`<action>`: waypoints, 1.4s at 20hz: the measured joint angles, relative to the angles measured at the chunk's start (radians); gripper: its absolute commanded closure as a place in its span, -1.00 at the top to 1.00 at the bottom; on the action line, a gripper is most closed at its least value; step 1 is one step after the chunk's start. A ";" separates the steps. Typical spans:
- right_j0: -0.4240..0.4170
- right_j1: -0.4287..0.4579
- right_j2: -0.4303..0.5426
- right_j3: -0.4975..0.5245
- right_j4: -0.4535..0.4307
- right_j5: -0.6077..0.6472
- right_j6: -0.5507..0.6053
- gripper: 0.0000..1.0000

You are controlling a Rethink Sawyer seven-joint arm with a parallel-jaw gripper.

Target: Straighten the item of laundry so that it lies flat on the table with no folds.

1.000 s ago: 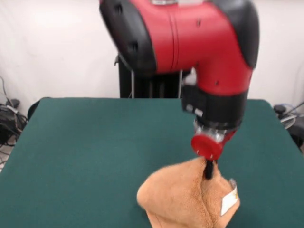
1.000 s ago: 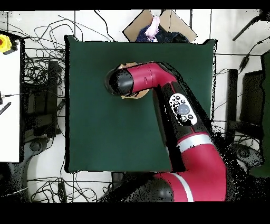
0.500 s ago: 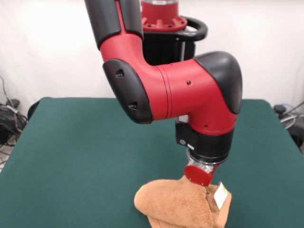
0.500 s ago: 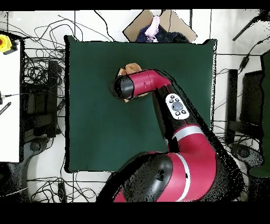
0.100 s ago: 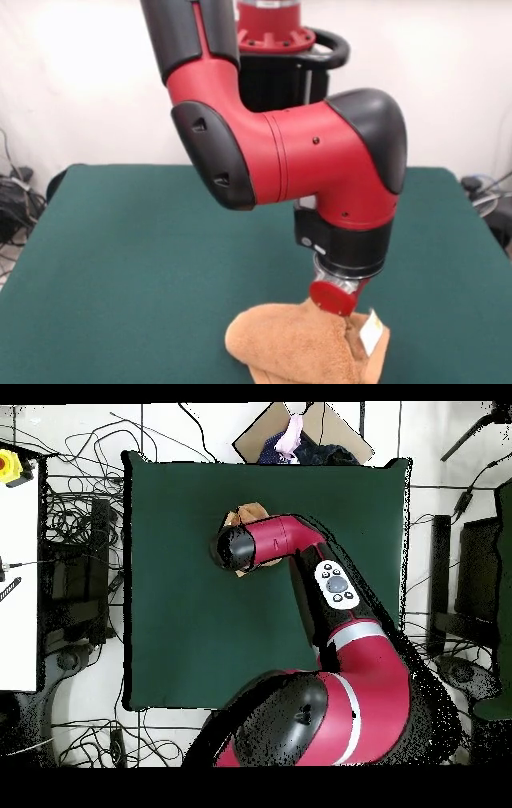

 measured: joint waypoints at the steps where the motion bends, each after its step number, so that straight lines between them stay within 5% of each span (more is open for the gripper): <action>1: 0.000 -0.002 -0.001 0.000 0.000 0.000 0.000 -1.00; 17: -0.033 -0.136 -0.019 0.018 0.009 0.000 0.000 -1.00; 28: -0.044 -0.132 -0.035 0.017 0.008 0.000 0.000 -1.00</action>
